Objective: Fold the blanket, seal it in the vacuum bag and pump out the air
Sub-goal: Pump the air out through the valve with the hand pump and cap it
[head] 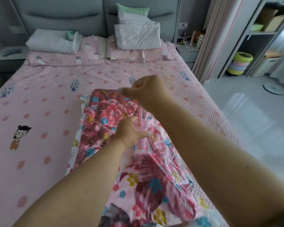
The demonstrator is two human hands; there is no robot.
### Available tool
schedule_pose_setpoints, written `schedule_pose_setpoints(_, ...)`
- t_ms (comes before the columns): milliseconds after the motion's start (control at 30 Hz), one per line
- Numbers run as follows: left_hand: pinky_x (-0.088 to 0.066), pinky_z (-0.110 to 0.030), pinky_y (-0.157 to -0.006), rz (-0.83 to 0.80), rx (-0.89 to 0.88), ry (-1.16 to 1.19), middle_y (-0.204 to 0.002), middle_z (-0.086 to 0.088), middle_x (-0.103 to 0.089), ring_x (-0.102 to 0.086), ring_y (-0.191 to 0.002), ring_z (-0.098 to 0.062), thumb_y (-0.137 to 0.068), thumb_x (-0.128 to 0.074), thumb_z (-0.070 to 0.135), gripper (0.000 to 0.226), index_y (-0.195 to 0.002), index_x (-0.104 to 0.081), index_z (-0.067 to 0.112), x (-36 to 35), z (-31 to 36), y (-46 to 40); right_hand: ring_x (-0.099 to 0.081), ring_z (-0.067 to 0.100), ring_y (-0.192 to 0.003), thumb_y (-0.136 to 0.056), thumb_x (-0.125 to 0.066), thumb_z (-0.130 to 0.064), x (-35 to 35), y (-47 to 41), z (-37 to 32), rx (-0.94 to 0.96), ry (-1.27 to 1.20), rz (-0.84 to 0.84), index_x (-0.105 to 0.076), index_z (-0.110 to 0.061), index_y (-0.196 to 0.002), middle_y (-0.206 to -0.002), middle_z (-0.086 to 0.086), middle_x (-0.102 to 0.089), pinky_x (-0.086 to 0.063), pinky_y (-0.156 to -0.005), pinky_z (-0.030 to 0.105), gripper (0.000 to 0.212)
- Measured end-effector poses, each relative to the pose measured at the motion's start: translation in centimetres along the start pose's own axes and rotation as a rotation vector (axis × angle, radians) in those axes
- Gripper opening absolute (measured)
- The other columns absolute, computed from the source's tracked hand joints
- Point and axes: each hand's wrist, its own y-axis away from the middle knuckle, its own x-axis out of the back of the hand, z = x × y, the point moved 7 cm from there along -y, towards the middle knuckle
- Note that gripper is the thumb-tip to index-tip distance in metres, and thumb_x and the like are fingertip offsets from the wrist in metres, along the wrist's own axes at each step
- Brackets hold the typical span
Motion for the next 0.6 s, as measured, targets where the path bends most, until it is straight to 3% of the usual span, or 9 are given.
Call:
schedule_pose_setpoints(100, -0.048, -0.013, -0.061, 0.009, -0.024, -0.048, -0.071, 0.017, -0.06, -0.062, -0.069, -0.005, -0.059, -0.089, 0.02, 0.038, -0.077, -0.056, 0.028, -0.3, 0.1, 0.5, -0.044, 0.015, -0.057, -0.078, -0.075, -0.037, -3.5, 2.6, 5.8, -0.287, 0.16, -0.17, -0.052, -0.003, -0.064, -0.062, 0.004, -0.049, -0.036, -0.054, 0.027, 0.043)
schedule_pose_setpoints(133, -0.047, -0.011, -0.06, 0.016, -0.022, -0.034, -0.071, 0.016, -0.06, -0.063, -0.068, -0.004, -0.059, -0.089, 0.021, 0.038, -0.076, -0.056, 0.029, -0.2, 0.2, 0.4, -0.045, 0.014, -0.056, -0.079, -0.073, -0.038, -3.5, 2.1, 5.8, -0.241, 0.272, -0.194, -0.055, -0.004, -0.071, -0.064, 0.002, -0.05, -0.037, -0.053, 0.026, 0.039)
schedule_pose_setpoints(200, -0.044, -0.009, -0.059, 0.015, -0.005, 0.018, -0.075, 0.017, -0.062, -0.06, -0.068, -0.002, -0.059, -0.09, 0.023, 0.037, -0.077, -0.058, 0.029, 0.1, -0.1, 0.1, -0.045, 0.007, -0.049, -0.08, -0.07, -0.043, -1.8, 0.1, 2.2, -0.041, 0.32, -0.084, -0.064, -0.011, -0.083, -0.059, -0.004, -0.051, -0.038, -0.043, 0.02, 0.033)
schedule_pose_setpoints(300, -0.043, -0.006, -0.057, -0.009, 0.01, 0.053, -0.081, 0.019, -0.062, -0.059, -0.072, 0.002, -0.061, -0.089, 0.024, 0.04, -0.086, -0.059, 0.03, 0.1, -0.2, -0.2, -0.04, 0.002, -0.032, -0.067, -0.073, -0.053, 0.7, -1.3, -1.5, 0.112, -0.037, 0.045, -0.067, -0.02, -0.06, -0.04, -0.006, -0.054, -0.036, -0.034, 0.015, 0.034)
schedule_pose_setpoints(367, -0.042, -0.005, -0.056, 0.001, 0.0, 0.035, -0.078, 0.018, -0.061, -0.06, -0.07, -0.001, -0.06, -0.09, 0.022, 0.038, -0.082, -0.059, 0.028, 0.2, -0.2, -0.1, -0.041, 0.007, -0.04, -0.074, -0.074, -0.045, -1.1, 0.1, 0.8, 0.006, 0.049, -0.018, -0.057, -0.014, -0.053, -0.046, -0.005, -0.049, -0.036, -0.042, 0.02, 0.042)
schedule_pose_setpoints(467, -0.049, -0.015, -0.065, 0.006, -0.053, -0.034, -0.079, 0.014, -0.064, -0.066, -0.077, -0.01, -0.06, -0.089, 0.022, 0.038, -0.087, -0.063, 0.023, 0.0, 0.1, 0.2, -0.038, 0.012, -0.049, -0.08, -0.073, -0.039, -3.6, 2.1, 5.2, -0.21, 0.276, -0.187, -0.045, -0.015, -0.056, -0.055, -0.002, -0.041, -0.034, -0.05, 0.026, 0.043)
schedule_pose_setpoints(567, -0.045, -0.009, -0.056, -0.006, 0.001, 0.028, -0.082, 0.016, -0.063, -0.062, -0.072, -0.003, -0.06, -0.09, 0.024, 0.039, -0.084, -0.059, 0.03, 0.4, -0.2, 0.1, -0.048, 0.009, -0.05, -0.082, -0.069, -0.04, -1.5, -0.2, 0.8, 0.007, 0.318, -0.103, -0.063, -0.017, -0.072, -0.05, -0.006, -0.046, -0.034, -0.044, 0.02, 0.026)
schedule_pose_setpoints(600, -0.043, -0.006, -0.052, -0.017, 0.015, 0.058, -0.081, 0.017, -0.063, -0.06, -0.071, 0.001, -0.061, -0.09, 0.023, 0.039, -0.083, -0.058, 0.031, 0.4, -0.1, 0.0, -0.046, 0.004, -0.042, -0.078, -0.071, -0.042, -0.3, -0.8, -1.1, 0.055, 0.182, -0.048, -0.063, -0.021, -0.061, -0.044, -0.006, -0.049, -0.035, -0.04, 0.018, 0.028)
